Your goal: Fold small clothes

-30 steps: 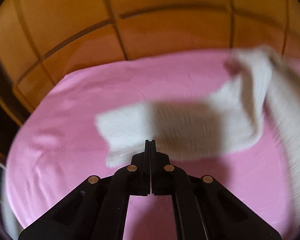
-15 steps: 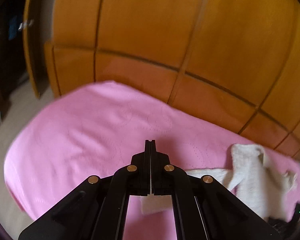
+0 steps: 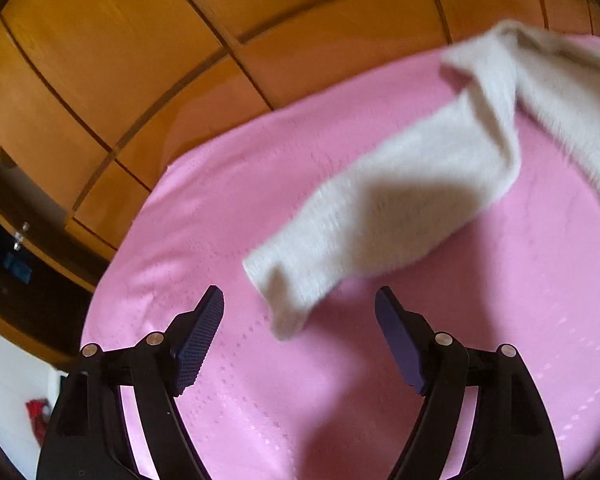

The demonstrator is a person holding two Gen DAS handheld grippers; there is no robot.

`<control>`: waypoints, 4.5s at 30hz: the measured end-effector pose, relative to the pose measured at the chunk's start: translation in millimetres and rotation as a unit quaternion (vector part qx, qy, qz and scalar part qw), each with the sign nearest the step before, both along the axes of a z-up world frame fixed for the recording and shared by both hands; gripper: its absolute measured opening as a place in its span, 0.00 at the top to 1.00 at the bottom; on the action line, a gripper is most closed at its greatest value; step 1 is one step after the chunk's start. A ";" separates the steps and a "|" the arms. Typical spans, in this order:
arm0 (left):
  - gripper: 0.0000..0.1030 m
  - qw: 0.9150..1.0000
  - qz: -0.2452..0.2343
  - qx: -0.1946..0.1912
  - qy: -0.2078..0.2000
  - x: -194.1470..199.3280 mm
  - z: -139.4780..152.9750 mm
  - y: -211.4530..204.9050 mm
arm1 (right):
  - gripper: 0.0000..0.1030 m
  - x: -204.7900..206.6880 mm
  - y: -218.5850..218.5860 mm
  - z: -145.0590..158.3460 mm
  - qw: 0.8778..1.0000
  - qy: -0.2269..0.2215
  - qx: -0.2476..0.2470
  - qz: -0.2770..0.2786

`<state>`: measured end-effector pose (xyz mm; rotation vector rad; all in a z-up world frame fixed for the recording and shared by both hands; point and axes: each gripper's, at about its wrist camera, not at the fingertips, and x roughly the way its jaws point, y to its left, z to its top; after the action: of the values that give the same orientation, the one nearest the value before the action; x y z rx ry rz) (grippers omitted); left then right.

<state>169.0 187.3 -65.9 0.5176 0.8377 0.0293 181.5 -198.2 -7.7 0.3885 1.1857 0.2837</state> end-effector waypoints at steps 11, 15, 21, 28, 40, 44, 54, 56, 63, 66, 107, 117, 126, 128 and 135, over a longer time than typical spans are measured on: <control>0.95 0.982 0.069 -0.178 0.014 28.1 21.8 45.1 | 0.21 10.5 13.0 5.9 0.999 -0.004 -0.033 -0.001; 0.95 0.954 0.076 -0.289 0.005 12.0 65.3 66.1 | 0.23 19.5 17.7 14.4 0.999 -0.025 -0.028 0.016; 0.95 0.905 0.086 -0.416 -0.029 -19.4 120.2 94.5 | 0.25 47.5 33.3 15.5 0.997 -0.048 -0.021 0.054; 0.95 0.861 0.166 -0.480 -0.010 -8.0 137.1 119.2 | 0.29 101.8 70.0 1.9 0.994 -0.058 -0.015 0.096; 0.94 0.811 0.348 -0.467 0.049 104.0 74.0 192.3 | 0.32 213.4 70.9 0.0 0.993 -0.084 -0.065 0.055; 0.75 0.825 0.352 -0.438 0.060 97.2 53.3 185.4 | 0.31 245.6 85.7 -8.0 0.986 -0.089 -0.116 0.082; 0.24 0.841 0.323 -0.434 0.011 48.6 21.7 196.8 | 0.11 301.8 122.0 -53.1 0.968 -0.054 -0.163 0.185; 0.24 0.837 0.322 -0.442 0.007 43.8 14.5 197.0 | 0.24 304.6 121.0 -54.2 0.966 -0.054 -0.159 0.197; 0.25 0.830 0.315 -0.461 0.004 77.5 1.1 192.3 | 0.91 299.5 131.6 -41.3 0.955 -0.070 -0.177 0.227; 0.83 0.830 0.318 -0.458 0.015 99.5 -7.7 188.8 | 0.92 302.0 130.7 -29.1 0.959 -0.095 -0.183 0.194; 0.46 0.806 0.004 -0.560 0.190 -102.0 -18.0 -88.5 | 0.19 -108.6 -166.4 4.3 0.973 -0.017 -0.122 -0.197; 0.57 0.776 -0.018 -0.597 0.203 -67.0 -17.0 -110.9 | 0.60 -146.8 -117.5 6.4 0.993 -0.010 -0.048 -0.104; 0.96 0.764 -0.022 -0.629 0.142 -76.1 30.9 -85.0 | 0.95 -155.1 -125.8 72.3 0.991 -0.094 0.011 -0.094; 0.96 0.765 -0.025 -0.632 0.125 -83.5 50.4 -74.3 | 0.95 -162.8 -128.5 91.3 0.989 -0.115 0.028 -0.087; 0.96 0.819 0.019 -0.549 0.162 -105.6 26.3 -75.6 | 0.95 -193.5 -133.9 53.9 0.995 -0.051 0.022 -0.079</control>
<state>63.3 111.7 -39.6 -0.6144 1.0432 -0.5013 -11.9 -332.0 46.2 0.4979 1.0439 0.1911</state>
